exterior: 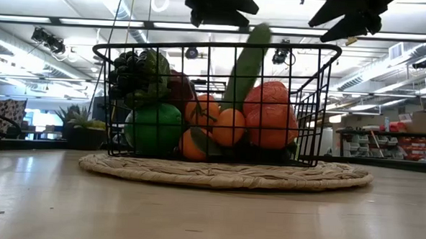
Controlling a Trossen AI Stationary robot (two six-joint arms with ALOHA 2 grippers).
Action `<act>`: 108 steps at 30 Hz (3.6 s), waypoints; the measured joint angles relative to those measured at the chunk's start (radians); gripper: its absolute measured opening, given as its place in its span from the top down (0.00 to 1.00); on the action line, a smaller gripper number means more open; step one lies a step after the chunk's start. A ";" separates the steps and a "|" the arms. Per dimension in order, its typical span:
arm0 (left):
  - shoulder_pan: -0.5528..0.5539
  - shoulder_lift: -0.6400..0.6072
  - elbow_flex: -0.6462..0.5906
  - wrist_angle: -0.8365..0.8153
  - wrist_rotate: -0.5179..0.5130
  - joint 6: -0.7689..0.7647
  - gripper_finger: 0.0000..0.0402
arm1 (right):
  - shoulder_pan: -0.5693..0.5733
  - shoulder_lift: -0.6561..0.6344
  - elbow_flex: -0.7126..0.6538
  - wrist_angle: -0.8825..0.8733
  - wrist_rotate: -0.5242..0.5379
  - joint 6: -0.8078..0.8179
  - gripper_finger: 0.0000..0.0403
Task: Build produce basket
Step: Put the green cucumber into the black wire basket, then adjust the black wire basket
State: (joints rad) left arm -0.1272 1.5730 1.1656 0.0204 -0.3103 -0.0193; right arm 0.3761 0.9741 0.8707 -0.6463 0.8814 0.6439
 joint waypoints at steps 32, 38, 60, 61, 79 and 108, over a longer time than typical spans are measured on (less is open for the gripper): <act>-0.034 -0.193 0.000 -0.021 -0.122 0.043 0.32 | -0.006 0.085 0.000 0.235 -0.260 -0.164 0.13; -0.015 -0.288 0.000 -0.203 -0.195 0.026 0.33 | -0.012 0.220 0.000 0.392 -0.324 -0.261 0.13; -0.015 -0.333 -0.093 -0.446 -0.245 -0.128 0.54 | -0.087 0.251 0.043 0.361 -0.354 -0.285 0.13; -0.015 -0.333 -0.105 -0.438 -0.247 -0.135 0.54 | -0.078 0.250 0.043 0.390 -0.369 -0.285 0.13; -0.058 -0.404 -0.144 -0.366 -0.354 -0.119 0.56 | -0.132 0.455 0.042 0.340 -0.635 -0.254 0.13; -0.198 -0.528 -0.488 -0.048 -0.507 -0.206 0.59 | -0.142 0.334 0.042 0.383 -0.298 -0.255 0.13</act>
State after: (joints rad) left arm -0.3253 1.0447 0.6775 -0.0273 -0.8175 -0.2250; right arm 0.2344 1.3079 0.9131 -0.2631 0.5835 0.3890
